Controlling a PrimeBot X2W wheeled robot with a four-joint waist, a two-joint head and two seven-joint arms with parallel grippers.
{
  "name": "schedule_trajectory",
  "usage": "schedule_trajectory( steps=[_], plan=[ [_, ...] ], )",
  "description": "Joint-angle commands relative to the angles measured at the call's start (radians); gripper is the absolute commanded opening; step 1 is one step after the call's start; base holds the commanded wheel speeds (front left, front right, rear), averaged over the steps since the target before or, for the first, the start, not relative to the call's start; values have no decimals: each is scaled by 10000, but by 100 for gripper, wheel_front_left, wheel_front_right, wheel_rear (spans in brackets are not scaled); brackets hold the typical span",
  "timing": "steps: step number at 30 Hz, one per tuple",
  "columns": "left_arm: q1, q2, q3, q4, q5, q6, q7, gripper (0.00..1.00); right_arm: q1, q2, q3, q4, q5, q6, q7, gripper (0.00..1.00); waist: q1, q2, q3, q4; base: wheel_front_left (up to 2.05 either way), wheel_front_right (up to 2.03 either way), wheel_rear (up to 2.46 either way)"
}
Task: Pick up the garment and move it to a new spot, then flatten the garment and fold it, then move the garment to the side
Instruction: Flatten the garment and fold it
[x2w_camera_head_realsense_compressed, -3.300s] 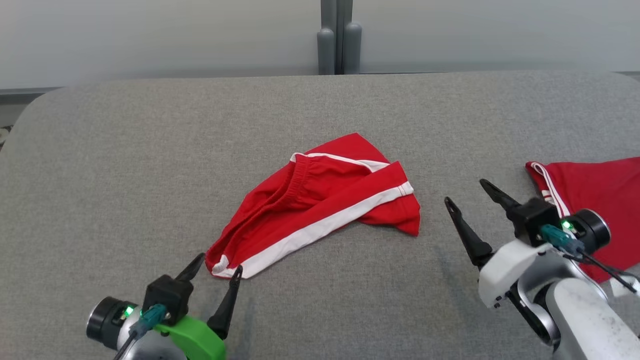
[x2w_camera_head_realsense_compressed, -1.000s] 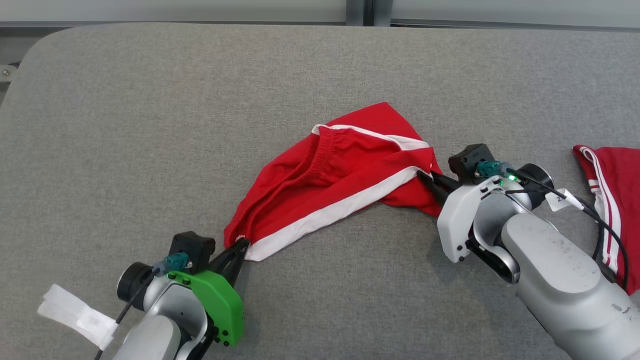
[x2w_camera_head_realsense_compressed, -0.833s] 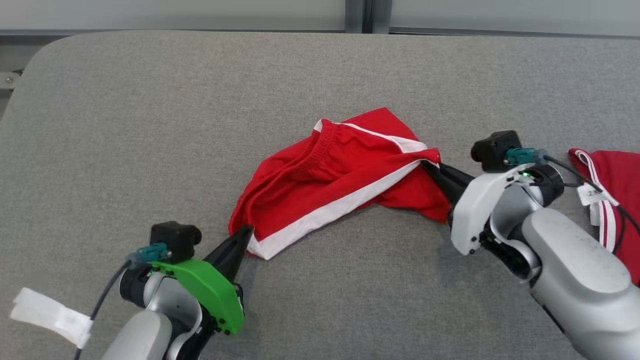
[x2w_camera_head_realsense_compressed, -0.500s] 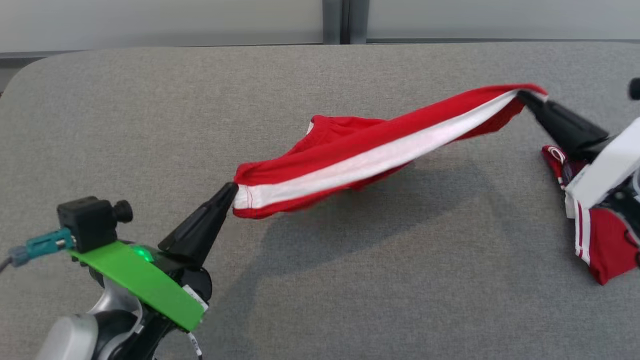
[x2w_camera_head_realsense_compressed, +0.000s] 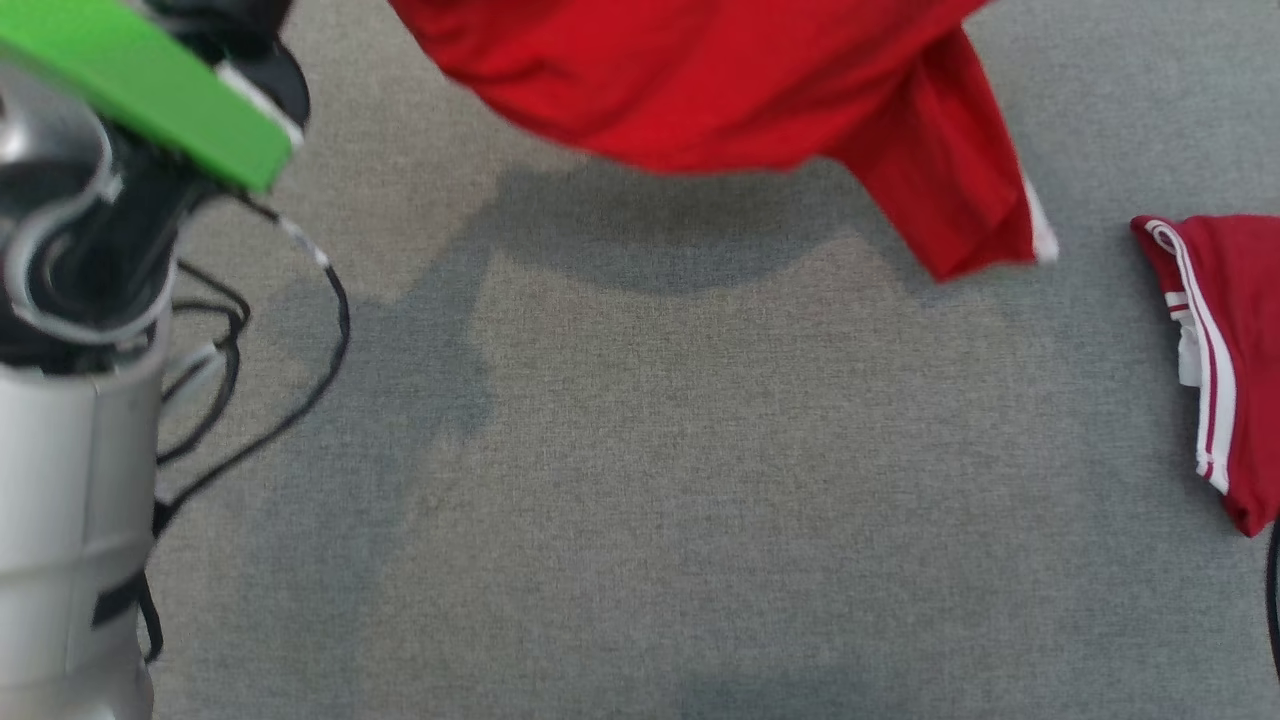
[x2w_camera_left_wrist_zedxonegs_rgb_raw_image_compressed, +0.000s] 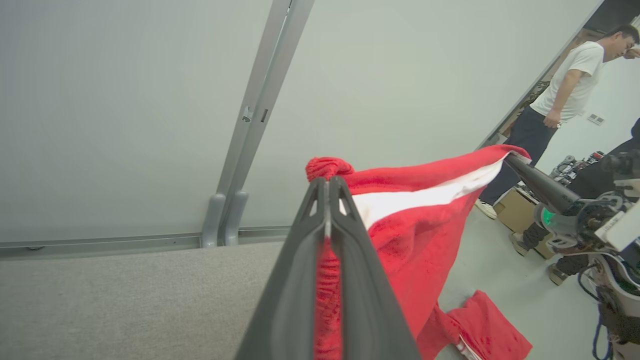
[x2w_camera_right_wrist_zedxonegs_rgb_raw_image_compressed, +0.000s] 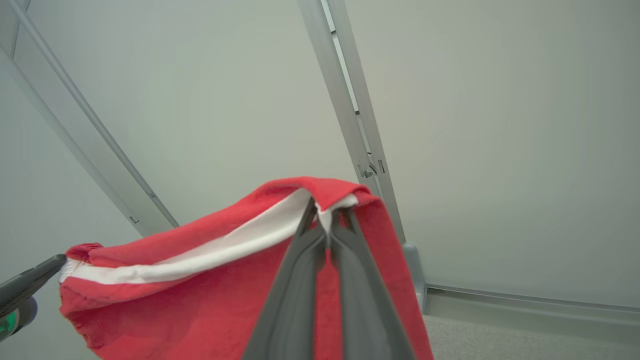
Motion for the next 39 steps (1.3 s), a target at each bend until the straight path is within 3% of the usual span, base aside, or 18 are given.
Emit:
schedule_trajectory(
  steps=[1,7,10,15,20,26,33,36,39],
  plan=[
    [-1001,-102,68,758,382,-29,-264,0,-729,381,17,534,-499,-2,-317,0,-1,0,1103,170,0,0,0],
    [-4334,-555,337,4060,1671,-191,-2282,0,-3328,1755,55,2809,-2329,-2,-2331,0,-1,0,2075,26,0,0,0],
    [-5212,-638,355,5430,2235,-528,-3593,0,-3900,2191,97,3884,-2855,-3,-3541,0,-1,0,2413,-120,0,0,0],
    [-4929,-820,205,7278,2343,-1232,-4891,0,-3286,2505,995,5148,-2503,-3,-4268,0,-1,0,2553,-330,0,0,0],
    [-3854,-743,-185,7799,1879,-1541,-5069,0,-2020,2223,2194,4890,-1385,-2,-4131,0,-1,0,2509,-458,0,0,0],
    [-1362,-168,-982,6564,571,-1585,-4721,0,555,895,3100,3338,510,-2,-3598,0,-1,0,2214,-485,0,0,0],
    [1670,696,-1011,4372,-825,-1585,-4427,0,3463,-405,2707,1551,1979,-3,-3226,0,-1,0,1063,-406,0,0,0],
    [2948,921,-893,3241,-1142,-1327,-4303,0,4711,-755,2367,702,2412,-5,-3057,0,-1,0,497,-363,0,0,0],
    [4976,1317,-1059,1595,-1175,-678,-4081,0,6503,-1055,1832,-345,2674,-8,-2860,0,-1,0,-237,-341,0,0,0]
  ],
)
